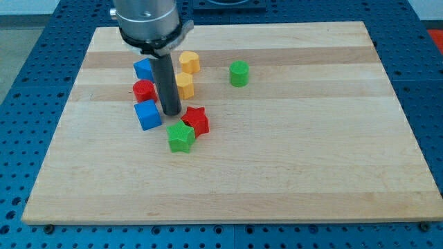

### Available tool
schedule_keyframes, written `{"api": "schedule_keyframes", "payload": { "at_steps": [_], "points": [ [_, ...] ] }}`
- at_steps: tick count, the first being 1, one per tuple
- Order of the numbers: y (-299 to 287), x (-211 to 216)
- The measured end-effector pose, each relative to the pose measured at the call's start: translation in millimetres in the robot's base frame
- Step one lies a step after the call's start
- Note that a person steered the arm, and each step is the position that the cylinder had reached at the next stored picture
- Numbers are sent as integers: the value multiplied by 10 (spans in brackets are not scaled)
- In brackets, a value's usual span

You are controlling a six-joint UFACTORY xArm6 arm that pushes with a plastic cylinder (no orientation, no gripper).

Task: Put the red star at the bottom center of the board

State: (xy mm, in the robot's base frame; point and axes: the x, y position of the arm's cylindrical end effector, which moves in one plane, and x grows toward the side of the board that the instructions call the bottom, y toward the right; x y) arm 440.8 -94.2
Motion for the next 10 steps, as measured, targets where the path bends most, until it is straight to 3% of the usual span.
{"api": "schedule_keyframes", "payload": {
  "at_steps": [2, 5, 7, 10],
  "points": [
    [203, 136],
    [1441, 375],
    [1410, 474],
    [770, 588]
  ]
}}
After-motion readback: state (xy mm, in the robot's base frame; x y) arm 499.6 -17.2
